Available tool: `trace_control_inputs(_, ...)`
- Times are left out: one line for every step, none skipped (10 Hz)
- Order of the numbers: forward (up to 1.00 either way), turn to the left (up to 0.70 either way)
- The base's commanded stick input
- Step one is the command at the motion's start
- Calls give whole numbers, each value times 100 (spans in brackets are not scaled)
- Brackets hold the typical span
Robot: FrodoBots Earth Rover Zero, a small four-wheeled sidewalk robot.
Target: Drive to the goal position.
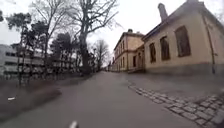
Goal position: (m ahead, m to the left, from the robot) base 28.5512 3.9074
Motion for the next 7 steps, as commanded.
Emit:
trace_control_inputs(100, 1)
trace_control_inputs(100, 1)
trace_control_inputs(100, 1)
trace_control_inputs(100, 1)
trace_control_inputs(100, 1)
trace_control_inputs(100, 1)
trace_control_inputs(100, 1)
